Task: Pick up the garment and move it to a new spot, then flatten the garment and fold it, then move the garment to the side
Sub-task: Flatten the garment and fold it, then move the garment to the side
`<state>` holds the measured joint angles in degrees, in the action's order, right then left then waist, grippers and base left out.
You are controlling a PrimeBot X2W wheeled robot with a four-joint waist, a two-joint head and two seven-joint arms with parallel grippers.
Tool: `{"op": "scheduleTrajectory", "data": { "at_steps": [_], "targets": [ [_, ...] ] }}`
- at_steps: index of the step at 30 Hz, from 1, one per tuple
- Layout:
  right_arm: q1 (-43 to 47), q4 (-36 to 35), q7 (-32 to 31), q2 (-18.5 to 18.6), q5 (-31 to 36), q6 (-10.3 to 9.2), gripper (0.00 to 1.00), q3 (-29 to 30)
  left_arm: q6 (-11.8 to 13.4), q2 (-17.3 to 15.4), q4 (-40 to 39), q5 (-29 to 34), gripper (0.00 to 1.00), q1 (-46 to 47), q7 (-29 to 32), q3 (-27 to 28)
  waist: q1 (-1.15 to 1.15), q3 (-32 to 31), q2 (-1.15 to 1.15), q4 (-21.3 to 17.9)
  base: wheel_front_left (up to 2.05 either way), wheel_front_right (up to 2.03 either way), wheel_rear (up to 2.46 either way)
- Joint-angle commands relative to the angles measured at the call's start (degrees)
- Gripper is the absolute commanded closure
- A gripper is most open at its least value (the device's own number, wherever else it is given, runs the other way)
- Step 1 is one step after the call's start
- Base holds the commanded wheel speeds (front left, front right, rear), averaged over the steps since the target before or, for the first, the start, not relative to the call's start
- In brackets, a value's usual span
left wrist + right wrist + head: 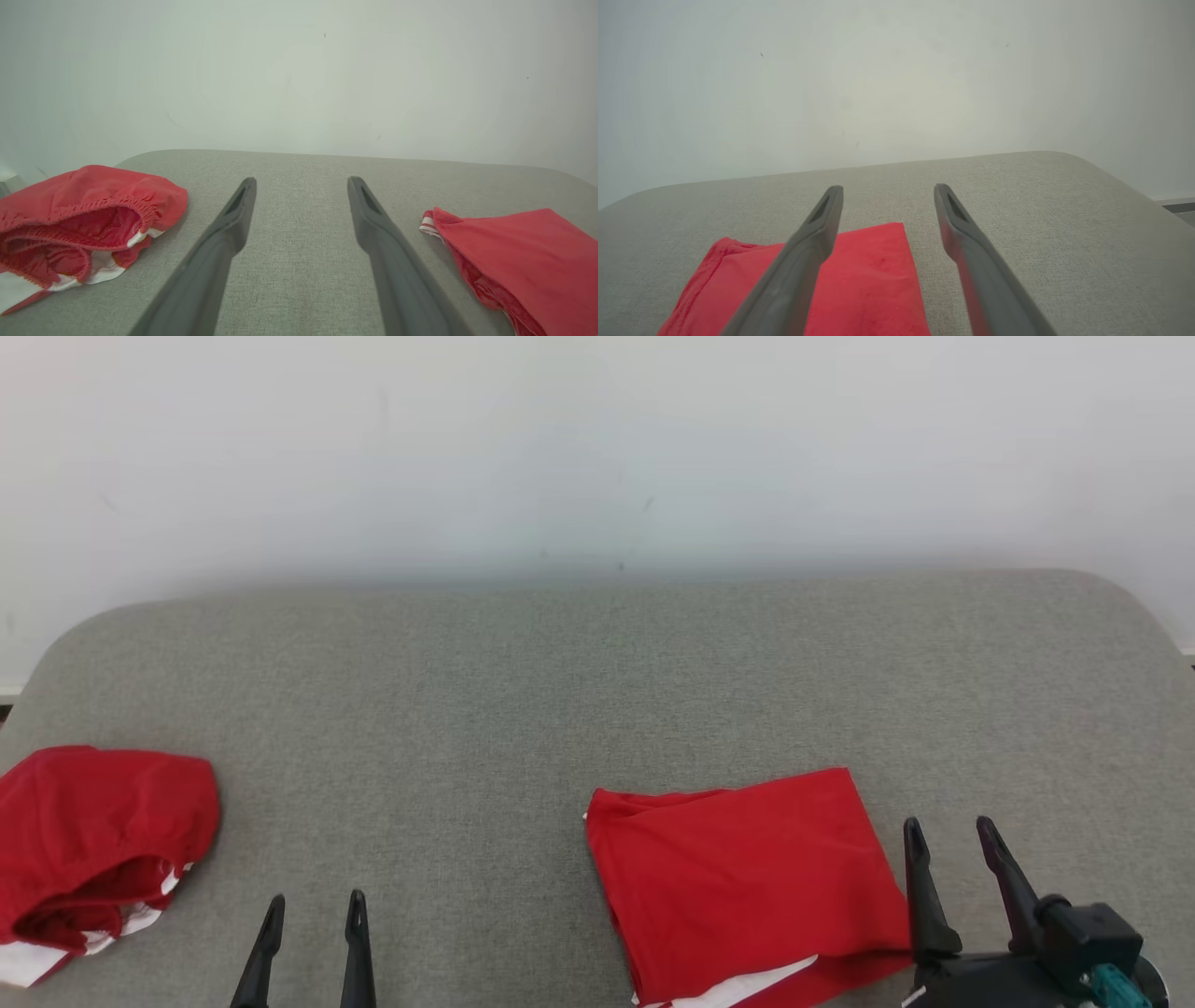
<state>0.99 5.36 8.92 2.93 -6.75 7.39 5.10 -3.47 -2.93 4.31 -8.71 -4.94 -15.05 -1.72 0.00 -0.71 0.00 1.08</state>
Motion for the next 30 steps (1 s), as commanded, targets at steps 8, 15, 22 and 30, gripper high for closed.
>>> {"op": "scheduleTrajectory", "data": {
  "at_steps": [8,15,22,30],
  "targets": [
    [2.2,2.4,2.1,-0.1,3.1,0.16,0.00,0.6,0.4,0.0,3.3,1.9,0.00,-1.7,-0.2,1.3,0.00,-1.0,0.00,-1.6,0.00,0.00,0.00],
    [2.3,3.5,2.4,-0.1,4.3,0.16,0.00,0.6,0.9,0.0,4.0,1.6,0.00,-2.2,-0.2,1.8,0.00,-1.4,0.00,-1.9,0.00,0.00,0.00],
    [2.6,3.0,2.2,-0.1,4.2,0.16,0.00,0.7,1.2,0.1,3.5,0.2,0.00,-2.7,-0.2,1.9,0.00,-1.4,0.00,-2.2,0.00,0.00,0.00],
    [2.6,2.1,1.3,-0.1,3.8,0.16,0.00,0.8,1.2,0.1,3.0,0.0,0.00,-3.2,-0.2,1.6,0.00,-1.1,0.00,-2.6,0.00,0.00,0.00]
  ]
}}
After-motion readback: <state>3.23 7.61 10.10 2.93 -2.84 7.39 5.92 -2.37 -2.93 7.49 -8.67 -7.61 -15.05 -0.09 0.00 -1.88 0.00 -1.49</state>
